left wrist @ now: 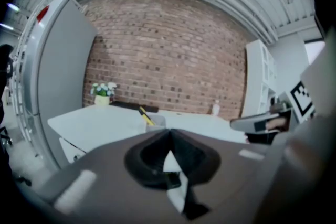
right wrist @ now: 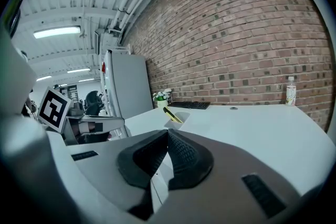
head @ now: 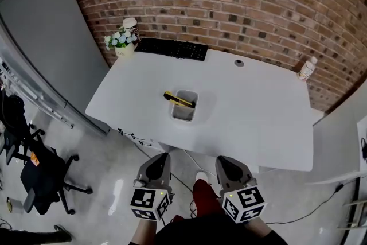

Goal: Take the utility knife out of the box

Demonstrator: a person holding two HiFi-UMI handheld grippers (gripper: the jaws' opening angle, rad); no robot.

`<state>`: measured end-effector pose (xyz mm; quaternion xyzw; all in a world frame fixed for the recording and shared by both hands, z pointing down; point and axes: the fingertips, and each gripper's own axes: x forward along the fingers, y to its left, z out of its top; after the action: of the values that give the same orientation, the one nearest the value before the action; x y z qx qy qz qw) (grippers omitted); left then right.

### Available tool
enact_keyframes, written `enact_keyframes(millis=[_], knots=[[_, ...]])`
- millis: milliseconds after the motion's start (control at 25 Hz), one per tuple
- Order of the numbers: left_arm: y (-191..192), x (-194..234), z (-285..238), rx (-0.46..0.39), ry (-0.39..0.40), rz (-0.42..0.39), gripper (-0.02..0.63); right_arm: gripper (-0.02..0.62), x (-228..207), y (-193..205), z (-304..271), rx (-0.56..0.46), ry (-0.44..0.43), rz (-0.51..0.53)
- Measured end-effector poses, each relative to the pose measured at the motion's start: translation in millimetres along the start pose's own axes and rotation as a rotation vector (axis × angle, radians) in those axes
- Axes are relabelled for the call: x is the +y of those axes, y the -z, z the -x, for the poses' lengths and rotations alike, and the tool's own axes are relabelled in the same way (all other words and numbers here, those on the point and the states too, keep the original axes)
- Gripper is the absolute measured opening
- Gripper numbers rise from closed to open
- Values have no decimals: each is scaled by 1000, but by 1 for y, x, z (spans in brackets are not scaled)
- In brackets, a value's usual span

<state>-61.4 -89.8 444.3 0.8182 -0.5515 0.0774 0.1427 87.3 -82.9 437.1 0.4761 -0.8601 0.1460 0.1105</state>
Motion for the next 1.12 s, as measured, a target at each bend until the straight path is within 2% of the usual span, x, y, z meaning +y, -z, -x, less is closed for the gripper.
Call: enact_keyframes(millis=[200, 560, 1120], knots=[[-13, 4, -33, -7, -11, 22, 6, 8, -23, -10, -18, 11, -8, -5], [-21, 19, -84, 32, -47, 59, 67, 8, -56, -29, -53, 28, -42, -8], [-14, 61, -153, 111, -152, 147, 158, 8, -101, -38, -107, 85, -88, -16]])
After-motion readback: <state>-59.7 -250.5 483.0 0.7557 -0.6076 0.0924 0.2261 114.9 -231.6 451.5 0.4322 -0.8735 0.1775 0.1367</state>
